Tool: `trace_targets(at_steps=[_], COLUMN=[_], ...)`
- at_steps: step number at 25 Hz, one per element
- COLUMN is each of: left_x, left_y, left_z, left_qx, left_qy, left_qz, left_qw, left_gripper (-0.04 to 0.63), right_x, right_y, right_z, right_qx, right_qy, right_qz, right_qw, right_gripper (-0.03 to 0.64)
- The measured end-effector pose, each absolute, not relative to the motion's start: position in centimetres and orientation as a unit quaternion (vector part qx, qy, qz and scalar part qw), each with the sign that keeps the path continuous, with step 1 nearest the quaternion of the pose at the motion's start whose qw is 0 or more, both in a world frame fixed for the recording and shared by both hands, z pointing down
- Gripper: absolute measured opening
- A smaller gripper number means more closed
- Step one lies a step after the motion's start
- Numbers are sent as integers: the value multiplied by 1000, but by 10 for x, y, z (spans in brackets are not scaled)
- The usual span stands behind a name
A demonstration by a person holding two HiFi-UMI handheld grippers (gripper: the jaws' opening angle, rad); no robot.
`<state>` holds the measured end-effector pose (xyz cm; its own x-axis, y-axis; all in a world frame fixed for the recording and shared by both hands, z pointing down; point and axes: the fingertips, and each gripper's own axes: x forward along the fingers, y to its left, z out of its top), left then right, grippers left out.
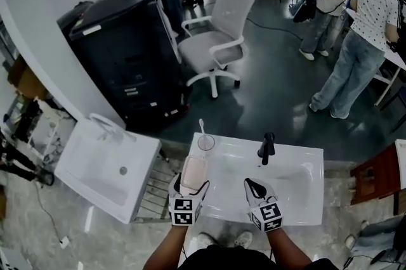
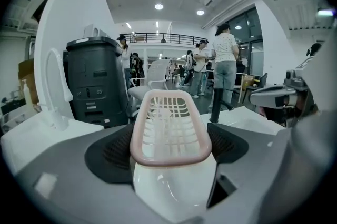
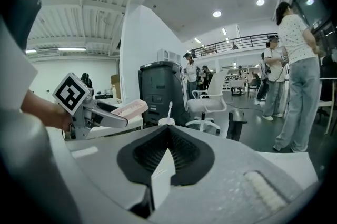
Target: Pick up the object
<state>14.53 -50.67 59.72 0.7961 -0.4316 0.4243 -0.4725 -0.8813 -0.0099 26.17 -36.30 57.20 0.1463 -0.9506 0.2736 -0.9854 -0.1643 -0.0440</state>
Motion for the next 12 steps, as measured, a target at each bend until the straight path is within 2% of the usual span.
trace_targets(at_steps=[12], left_x=[182], left_y=[-474], left_z=[547], left_qx=[968], left_qy=[-199], left_qz=[151], left_qw=[20], left_gripper=[462], right_x=[283], right_y=[-346], right_z=[509], right_qx=[777], right_qy=[-627], right_qz=[47], right_qw=[34], right_gripper=[3])
